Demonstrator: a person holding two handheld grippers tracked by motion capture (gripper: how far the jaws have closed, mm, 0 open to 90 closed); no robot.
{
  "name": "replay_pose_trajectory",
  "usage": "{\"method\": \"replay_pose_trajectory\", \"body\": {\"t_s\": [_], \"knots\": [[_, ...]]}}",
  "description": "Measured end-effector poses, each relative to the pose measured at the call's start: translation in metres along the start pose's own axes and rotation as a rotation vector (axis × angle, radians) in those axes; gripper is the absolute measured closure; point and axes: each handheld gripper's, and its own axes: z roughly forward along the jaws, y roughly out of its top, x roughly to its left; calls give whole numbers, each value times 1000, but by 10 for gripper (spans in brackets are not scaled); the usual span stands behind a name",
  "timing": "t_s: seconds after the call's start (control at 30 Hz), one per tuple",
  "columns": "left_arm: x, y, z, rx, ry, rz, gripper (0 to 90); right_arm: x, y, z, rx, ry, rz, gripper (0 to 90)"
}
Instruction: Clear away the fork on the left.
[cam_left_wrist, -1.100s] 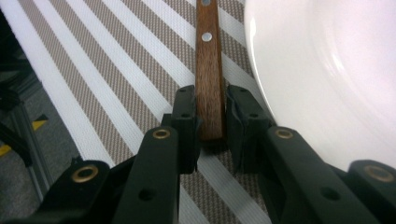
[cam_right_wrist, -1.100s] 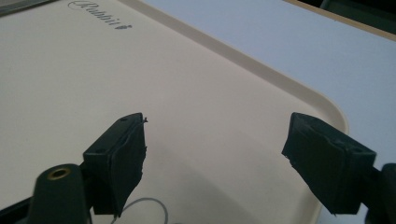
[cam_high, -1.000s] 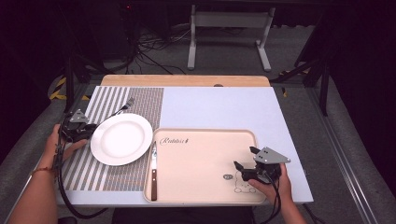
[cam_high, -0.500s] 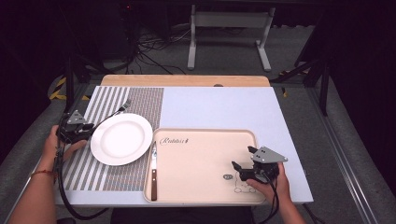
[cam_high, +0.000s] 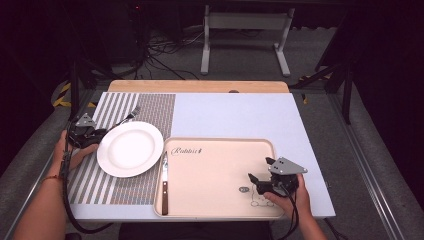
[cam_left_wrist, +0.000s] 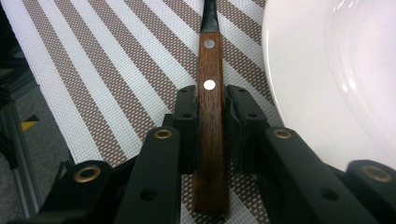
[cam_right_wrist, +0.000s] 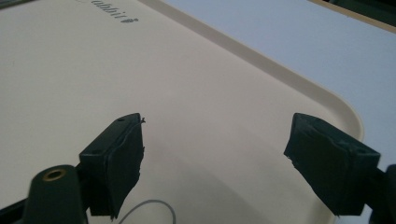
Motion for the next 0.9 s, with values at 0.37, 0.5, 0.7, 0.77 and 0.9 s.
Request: {"method": "replay_pose_trajectory", "body": {"t_s": [0.37, 0.5, 0.7, 0.77, 0.9], "knots": [[-4, 0, -2, -12, 61, 10, 757, 0, -1, -1, -6, 1, -6, 193], [-3, -1, -7, -35, 94, -3, 758, 1, -1, -1, -9, 0, -3, 193], [1, -3, -16, -97, 123, -42, 758, 1, 0, -1, -10, -4, 2, 193], [1, -3, -16, -99, 125, -42, 758, 1, 0, -1, -11, -5, 2, 193], [0, 0, -21, -142, 149, -39, 758, 1, 0, -1, -10, -6, -1, 193]]}}
